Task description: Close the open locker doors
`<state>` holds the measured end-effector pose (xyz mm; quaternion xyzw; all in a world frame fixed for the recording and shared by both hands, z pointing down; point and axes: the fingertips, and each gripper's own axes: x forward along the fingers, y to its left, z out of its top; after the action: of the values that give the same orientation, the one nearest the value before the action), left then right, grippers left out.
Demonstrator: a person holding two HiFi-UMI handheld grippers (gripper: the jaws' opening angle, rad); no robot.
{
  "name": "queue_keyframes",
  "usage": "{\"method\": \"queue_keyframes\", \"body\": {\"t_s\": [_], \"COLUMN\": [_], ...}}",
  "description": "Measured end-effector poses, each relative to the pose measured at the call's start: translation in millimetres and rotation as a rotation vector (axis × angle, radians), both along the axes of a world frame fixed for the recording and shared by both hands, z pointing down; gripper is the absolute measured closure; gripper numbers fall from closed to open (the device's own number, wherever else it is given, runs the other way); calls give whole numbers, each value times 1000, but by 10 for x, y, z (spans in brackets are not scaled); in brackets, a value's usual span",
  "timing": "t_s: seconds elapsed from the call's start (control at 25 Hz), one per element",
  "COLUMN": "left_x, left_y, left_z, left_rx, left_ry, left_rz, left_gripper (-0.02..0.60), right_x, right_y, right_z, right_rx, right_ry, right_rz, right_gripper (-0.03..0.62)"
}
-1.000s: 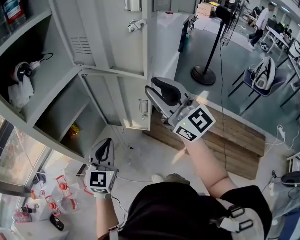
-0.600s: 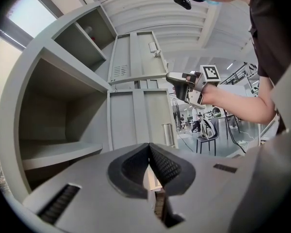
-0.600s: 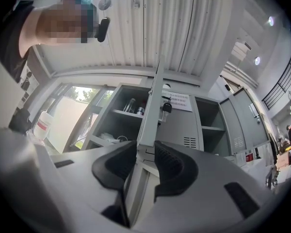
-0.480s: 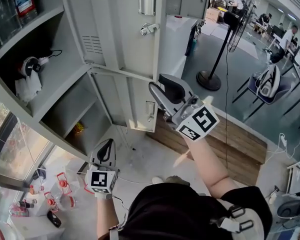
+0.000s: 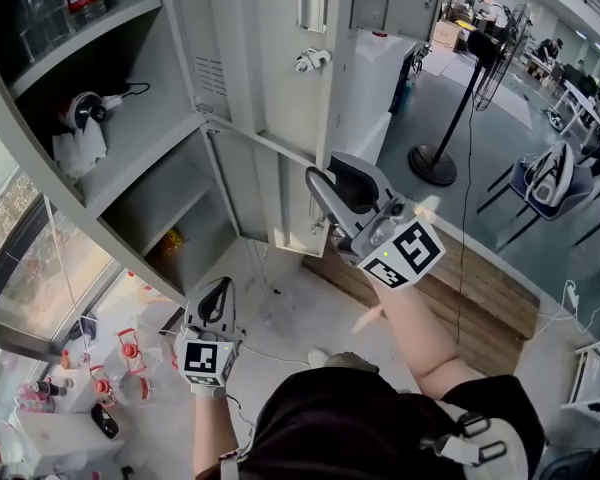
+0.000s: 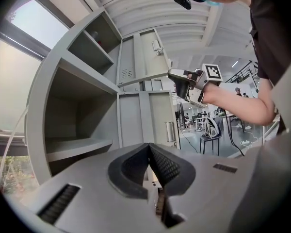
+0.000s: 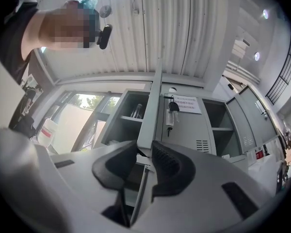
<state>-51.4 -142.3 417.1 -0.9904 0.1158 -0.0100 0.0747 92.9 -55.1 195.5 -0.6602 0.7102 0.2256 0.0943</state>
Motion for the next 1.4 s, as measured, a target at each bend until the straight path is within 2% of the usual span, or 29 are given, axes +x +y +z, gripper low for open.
{"method": "queue_keyframes", "body": {"t_s": [0.68, 0.92, 1.4], "left_x": [-738, -1007, -1558], "left_y": [-21, -73, -173], "left_z": [43, 64, 110], "left_rx": [-19, -24, -37], "left_ry": [-7, -8, -14], "left_rz": [-140, -219, -394], "left_gripper": [574, 574, 574], "right_x": [-822, -1102, -1569], "right_y": [-167, -327, -693], "right_z": [-30, -35, -42], "right_rx": [8, 3, 5], "right_ry": [51, 95, 99], "right_rz": [-138, -182, -365], "right_gripper": [457, 439, 451]}}
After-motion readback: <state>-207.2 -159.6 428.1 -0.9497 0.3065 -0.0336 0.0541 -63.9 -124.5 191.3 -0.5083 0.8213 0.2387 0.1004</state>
